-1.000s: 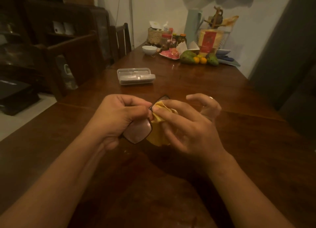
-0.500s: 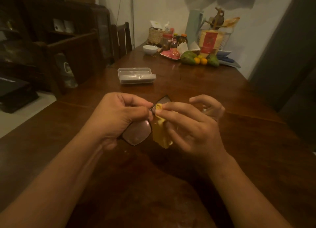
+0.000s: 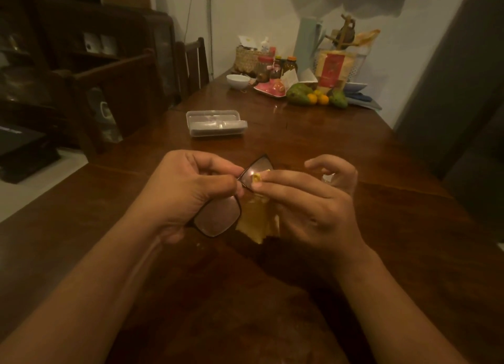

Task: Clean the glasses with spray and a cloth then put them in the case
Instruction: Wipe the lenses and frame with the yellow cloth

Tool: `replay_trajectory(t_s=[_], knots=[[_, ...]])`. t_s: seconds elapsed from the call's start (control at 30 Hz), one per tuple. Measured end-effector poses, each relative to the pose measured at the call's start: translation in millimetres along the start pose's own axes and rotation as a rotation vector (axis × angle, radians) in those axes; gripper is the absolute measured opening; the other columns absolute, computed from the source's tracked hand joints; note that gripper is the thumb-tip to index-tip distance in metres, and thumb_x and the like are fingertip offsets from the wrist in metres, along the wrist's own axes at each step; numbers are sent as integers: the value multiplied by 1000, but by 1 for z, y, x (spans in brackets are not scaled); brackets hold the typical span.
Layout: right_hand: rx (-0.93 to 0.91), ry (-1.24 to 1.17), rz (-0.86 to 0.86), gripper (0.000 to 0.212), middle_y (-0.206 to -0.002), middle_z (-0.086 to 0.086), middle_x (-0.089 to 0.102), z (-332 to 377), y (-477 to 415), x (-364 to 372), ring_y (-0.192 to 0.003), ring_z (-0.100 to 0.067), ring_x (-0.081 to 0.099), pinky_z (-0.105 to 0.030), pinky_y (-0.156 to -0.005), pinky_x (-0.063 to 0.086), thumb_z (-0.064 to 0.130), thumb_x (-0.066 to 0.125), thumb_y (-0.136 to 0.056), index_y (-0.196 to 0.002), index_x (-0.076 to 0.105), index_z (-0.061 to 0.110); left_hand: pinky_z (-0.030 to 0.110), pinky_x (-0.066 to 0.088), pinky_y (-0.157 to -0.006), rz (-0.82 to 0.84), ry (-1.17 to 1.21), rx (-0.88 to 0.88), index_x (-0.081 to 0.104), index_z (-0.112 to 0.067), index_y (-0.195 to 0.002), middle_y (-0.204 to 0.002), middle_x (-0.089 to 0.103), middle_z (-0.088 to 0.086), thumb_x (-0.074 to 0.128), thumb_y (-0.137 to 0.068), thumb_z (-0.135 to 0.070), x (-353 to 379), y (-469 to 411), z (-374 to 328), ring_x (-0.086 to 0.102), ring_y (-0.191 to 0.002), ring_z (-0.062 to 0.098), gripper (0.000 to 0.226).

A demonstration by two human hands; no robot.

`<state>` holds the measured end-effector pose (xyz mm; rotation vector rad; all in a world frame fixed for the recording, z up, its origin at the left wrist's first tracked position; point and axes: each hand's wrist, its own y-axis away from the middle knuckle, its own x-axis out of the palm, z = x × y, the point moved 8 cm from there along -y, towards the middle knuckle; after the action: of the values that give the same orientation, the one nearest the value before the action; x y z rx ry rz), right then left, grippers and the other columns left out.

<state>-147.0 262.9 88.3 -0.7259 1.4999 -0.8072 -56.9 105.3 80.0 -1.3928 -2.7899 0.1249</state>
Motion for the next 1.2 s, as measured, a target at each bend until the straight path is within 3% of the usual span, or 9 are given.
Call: replay_trajectory(t_s=[0.1,0.27,0.43,0.6,0.8,0.9,0.97,1.07,1.2], knots=[[49,77,-23,26,-132,14,65,-5,0,1,-116,-31,61,-54,-90,40,30,67,-99,-124,71,28,23,60,-62,-1,-14,-5,81,-15,-71,-76,77,16,73,-72,11,1,0,-1,74,-67,18,27],[-8,25,18,37,-140,12,61,13,-4,13,-115,-27,59,-36,-92,34,26,69,-98,-134,64,26,20,56,-53,-11,52,-7,78,-7,-67,-68,75,14,68,-74,17,2,2,-2,72,-59,15,26],[23,-16,-62,21,-122,14,70,4,-3,1,-108,-25,66,-40,-96,36,30,63,-101,-119,73,22,22,56,-56,-3,22,-14,79,-7,-72,-73,76,14,75,-67,12,0,0,-1,70,-60,15,20],[173,36,-106,20,-121,14,70,-8,-2,-2,-118,-29,63,-60,-94,37,27,69,-98,-117,74,26,25,57,-56,41,41,-2,80,-13,-71,-72,76,15,80,-44,-11,5,1,0,71,-58,17,26],[157,-50,-113,22,-124,18,67,0,-4,1,-122,-23,54,-43,-89,40,26,65,-97,-118,73,27,22,57,-53,23,12,17,81,-15,-72,-73,76,14,81,-46,-13,1,-2,1,71,-58,16,26],[428,-287,-157,30,-121,29,58,-20,4,4,-118,-7,52,-30,-84,52,18,65,-96,-118,69,37,21,59,-58,2,-18,43,82,-22,-75,-74,78,9,81,-51,-14,-3,-5,-1,74,-64,16,25],[709,-589,-215,28,-113,17,70,-36,12,12,-110,-5,64,-27,-82,59,20,64,-96,-114,70,41,24,61,-64,-16,-30,59,82,-26,-79,-77,79,8,81,-49,-22,-7,-5,-2,76,-70,16,31],[1050,-901,-161,21,-103,7,78,-49,24,32,-96,-10,74,-29,-76,62,19,61,-98,-112,71,30,30,63,-71,-42,-71,80,81,-31,-86,-83,80,4,82,-53,-29,-15,-7,-3,77,-79,19,34],[1213,-1218,-8,23,-102,-6,78,-39,27,54,-91,-17,75,-26,-72,59,16,55,-101,-118,70,12,26,59,-70,22,-158,131,81,-37,-87,-84,80,-1,81,-62,-29,-11,-6,-7,76,-81,14,27]])
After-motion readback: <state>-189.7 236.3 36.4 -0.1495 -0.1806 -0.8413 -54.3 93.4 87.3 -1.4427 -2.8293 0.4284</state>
